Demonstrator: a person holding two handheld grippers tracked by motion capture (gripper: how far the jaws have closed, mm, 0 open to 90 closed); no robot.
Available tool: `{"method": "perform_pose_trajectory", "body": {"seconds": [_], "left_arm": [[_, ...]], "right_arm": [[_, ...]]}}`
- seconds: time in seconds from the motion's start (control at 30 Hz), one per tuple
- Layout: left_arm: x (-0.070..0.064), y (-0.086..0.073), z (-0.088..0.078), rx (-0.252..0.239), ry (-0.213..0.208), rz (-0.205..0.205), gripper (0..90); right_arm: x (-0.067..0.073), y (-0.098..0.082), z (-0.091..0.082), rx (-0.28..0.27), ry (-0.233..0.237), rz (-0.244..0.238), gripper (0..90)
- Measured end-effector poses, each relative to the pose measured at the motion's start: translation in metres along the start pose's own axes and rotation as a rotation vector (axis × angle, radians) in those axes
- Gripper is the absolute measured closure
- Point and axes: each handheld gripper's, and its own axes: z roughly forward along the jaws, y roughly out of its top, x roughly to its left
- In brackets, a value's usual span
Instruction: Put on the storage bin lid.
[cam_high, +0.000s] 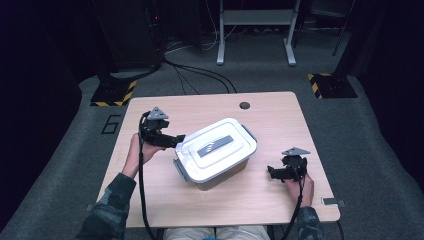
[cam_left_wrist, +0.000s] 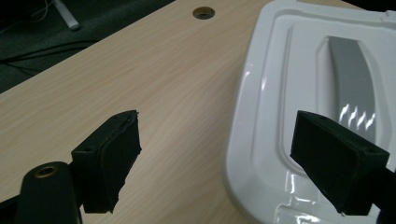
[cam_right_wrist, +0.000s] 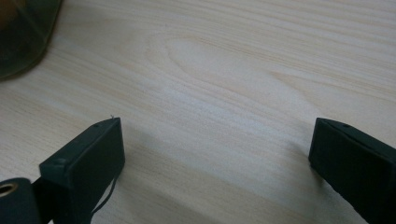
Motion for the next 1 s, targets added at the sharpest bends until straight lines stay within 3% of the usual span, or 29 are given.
{"method": "perform_pose_trajectory", "body": {"seconds": [0.13,0.37,0.53,0.77,0.83,1.0], "left_arm": [[0.012,-0.011,-0.006,0.007,0.045,-0.024,15.4],[0.026,-0.030,-0.009,0.029,0.067,-0.061,15.5],[0.037,-0.056,-0.008,0.064,0.100,-0.101,15.4],[0.048,-0.082,-0.004,0.105,0.117,-0.140,15.4],[0.051,-0.095,-0.001,0.111,0.121,-0.176,15.3],[0.057,-0.114,0.005,0.135,0.126,-0.209,15.3]], "right_arm": [[0.000,0.000,0.000,0.000,0.000,-0.001,2.9],[0.000,0.000,0.000,0.000,0.000,0.000,2.9],[0.000,0.000,0.000,0.000,0.000,0.000,2.9],[0.000,0.000,0.000,0.000,0.000,-0.001,2.9],[0.000,0.000,0.000,0.000,0.000,-0.001,2.9],[0.000,0.000,0.000,0.001,-0.001,-0.001,2.9]]}}
